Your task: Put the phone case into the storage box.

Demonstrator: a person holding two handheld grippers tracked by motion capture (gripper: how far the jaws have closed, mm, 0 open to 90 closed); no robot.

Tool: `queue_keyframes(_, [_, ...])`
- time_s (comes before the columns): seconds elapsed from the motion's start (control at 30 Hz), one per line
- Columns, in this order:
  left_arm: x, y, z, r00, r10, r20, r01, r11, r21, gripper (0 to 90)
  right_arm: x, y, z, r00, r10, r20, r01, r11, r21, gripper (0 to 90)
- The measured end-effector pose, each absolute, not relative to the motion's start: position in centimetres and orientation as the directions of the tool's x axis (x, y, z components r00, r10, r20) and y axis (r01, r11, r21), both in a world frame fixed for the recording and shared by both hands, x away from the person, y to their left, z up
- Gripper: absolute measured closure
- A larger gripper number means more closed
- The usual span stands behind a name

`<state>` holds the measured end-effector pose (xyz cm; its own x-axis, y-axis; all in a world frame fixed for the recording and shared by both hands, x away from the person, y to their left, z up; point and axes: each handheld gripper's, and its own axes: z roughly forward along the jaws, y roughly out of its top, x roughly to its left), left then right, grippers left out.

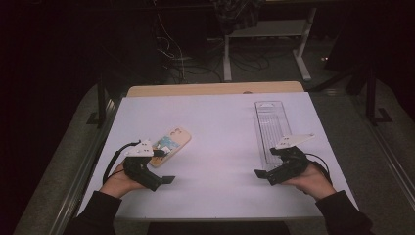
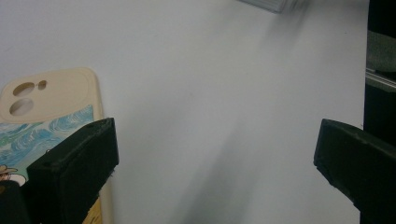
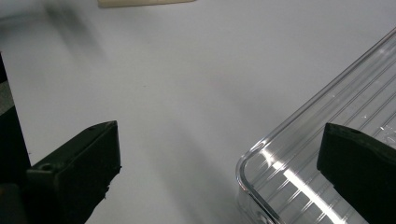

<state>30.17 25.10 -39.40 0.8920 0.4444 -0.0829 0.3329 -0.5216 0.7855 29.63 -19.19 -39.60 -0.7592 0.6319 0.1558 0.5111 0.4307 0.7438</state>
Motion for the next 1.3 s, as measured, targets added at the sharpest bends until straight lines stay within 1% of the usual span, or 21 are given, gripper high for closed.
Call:
queue_keyframes(0.1, [30.2, 25.1, -39.4, 0.893, 0.444, -0.080, 0.330, -0.523, 0.786, 0.0, 29.6, -19.0, -39.4, -0.756, 0.634, 0.165, 0.517, 0.424, 0.744, 0.0])
queue_keyframes(0.3, [30.2, 25.1, -39.4, 0.892, 0.445, -0.081, 0.333, -0.524, 0.784, 0.0, 29.9, -18.5, -38.8, -0.768, 0.618, 0.165, 0.498, 0.416, 0.761, 0.0])
queue_keyframes(0.7, [30.4, 25.2, -39.5, 0.890, 0.448, -0.087, 0.342, -0.529, 0.777, 0.0, 30.8, -15.6, -38.2, -0.799, 0.576, 0.174, 0.472, 0.421, 0.774, 0.0])
queue_keyframes(1.3, [30.9, 25.1, -39.5, 0.884, 0.457, -0.102, 0.359, -0.522, 0.774, 0.0, 31.5, -11.6, -39.8, -0.832, 0.522, 0.188, 0.455, 0.448, 0.770, 0.0])
